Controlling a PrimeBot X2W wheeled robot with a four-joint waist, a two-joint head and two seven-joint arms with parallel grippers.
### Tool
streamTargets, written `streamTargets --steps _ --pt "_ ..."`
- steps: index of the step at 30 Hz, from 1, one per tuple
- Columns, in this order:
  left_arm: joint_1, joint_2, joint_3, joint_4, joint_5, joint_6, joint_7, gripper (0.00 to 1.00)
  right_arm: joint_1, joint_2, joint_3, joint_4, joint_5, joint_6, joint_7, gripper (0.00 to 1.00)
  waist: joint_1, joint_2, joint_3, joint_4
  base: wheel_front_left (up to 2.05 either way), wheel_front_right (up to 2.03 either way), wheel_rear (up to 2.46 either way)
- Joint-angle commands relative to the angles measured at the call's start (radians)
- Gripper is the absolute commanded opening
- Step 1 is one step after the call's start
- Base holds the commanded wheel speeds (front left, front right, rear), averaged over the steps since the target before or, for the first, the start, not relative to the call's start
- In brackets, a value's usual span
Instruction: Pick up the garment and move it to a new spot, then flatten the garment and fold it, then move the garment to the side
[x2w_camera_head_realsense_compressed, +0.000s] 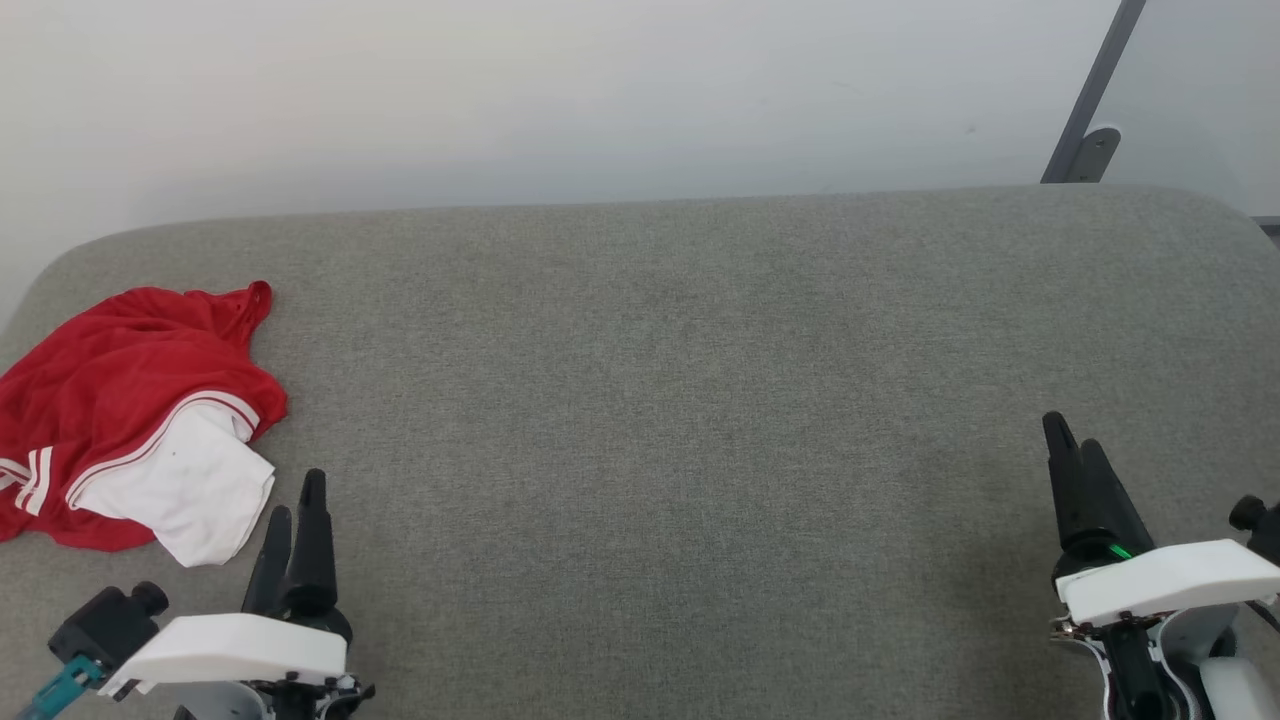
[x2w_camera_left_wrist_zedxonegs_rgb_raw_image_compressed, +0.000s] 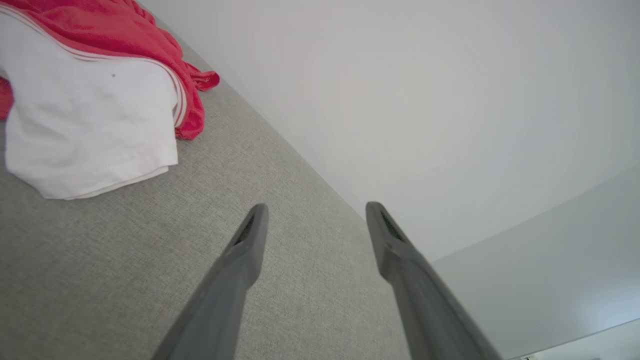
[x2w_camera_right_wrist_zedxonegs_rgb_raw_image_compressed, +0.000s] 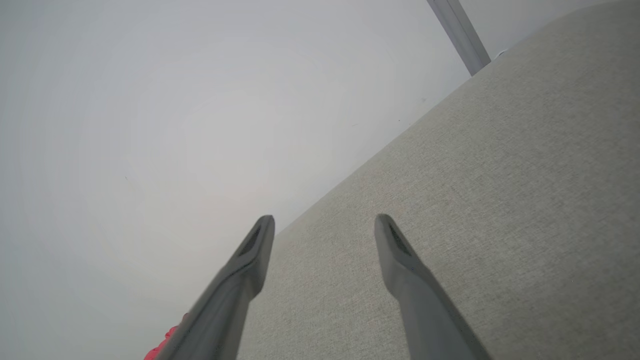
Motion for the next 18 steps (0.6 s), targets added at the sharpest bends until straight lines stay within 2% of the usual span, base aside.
streamTargets --steps 1,18 --pt "0.000 0.004 -0.001 -0.018 0.028 0.005 -0.007 1.00 -0.023 -0.007 0.001 -0.017 -0.027 0.000 -0.009 1.00 0.0000 0.0000 0.000 0.000 0.00 0.00 0.00" --pt "0.026 0.014 -0.054 -0.046 0.289 0.049 -0.062 1.00 -0.022 -0.020 0.008 -0.017 -0.387 0.000 -0.064 1.00 0.0000 0.0000 0.014 0.001 0.00 0.00 0.00"
